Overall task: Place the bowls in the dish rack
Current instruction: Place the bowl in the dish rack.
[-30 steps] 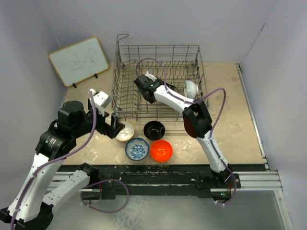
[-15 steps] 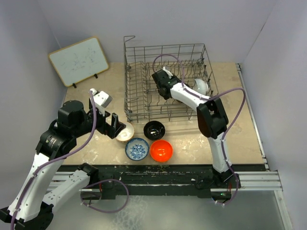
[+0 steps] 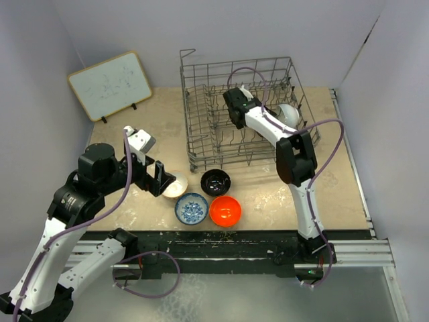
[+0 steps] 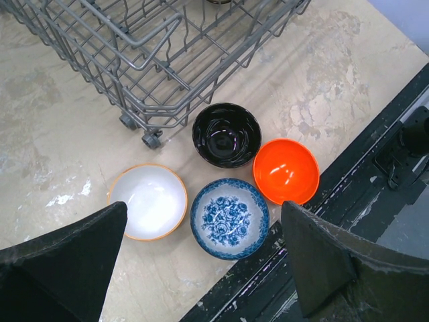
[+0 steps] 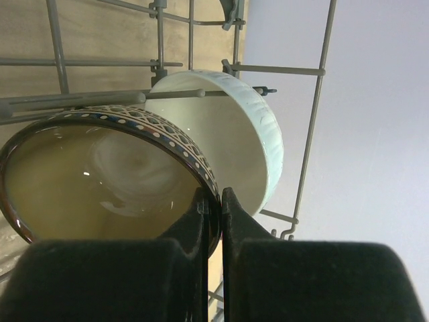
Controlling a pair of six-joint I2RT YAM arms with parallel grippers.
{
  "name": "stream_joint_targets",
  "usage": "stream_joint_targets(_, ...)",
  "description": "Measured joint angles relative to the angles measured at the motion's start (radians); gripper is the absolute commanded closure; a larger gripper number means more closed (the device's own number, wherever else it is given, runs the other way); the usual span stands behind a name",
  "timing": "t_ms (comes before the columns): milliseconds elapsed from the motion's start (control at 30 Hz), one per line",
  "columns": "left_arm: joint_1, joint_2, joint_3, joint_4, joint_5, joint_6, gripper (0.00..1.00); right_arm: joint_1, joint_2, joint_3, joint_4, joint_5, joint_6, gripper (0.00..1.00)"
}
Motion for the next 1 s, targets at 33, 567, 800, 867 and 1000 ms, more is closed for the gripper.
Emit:
stream_joint_targets(33,-0.005,-0.001,0.000,0.000,0.001,0.000,0.01,-0.001,-0.001,0.000,-0.003,0.000,0.000,1.00)
stream_joint_targets(567,-0.012,0.006,-0.002,0.010,0.014,-0.001,0.01,0.046,-0.093,0.021,-0.056,0.214,0.048,1.00)
stream_joint_targets(800,-0.012,0.019,-0.004,0.019,0.022,-0.001,0.01,0.048,-0.169,0.021,-0.031,0.333,-0.007,1.00)
stream_joint_targets(867,-0.012,0.019,-0.008,0.024,0.023,-0.001,0.01,0.051,-0.168,0.019,-0.024,0.343,-0.017,1.00)
stream_joint_targets(1000,-0.015,0.019,-0.017,0.024,0.025,-0.001,0.01,0.068,-0.143,0.018,-0.027,0.348,-0.026,1.00)
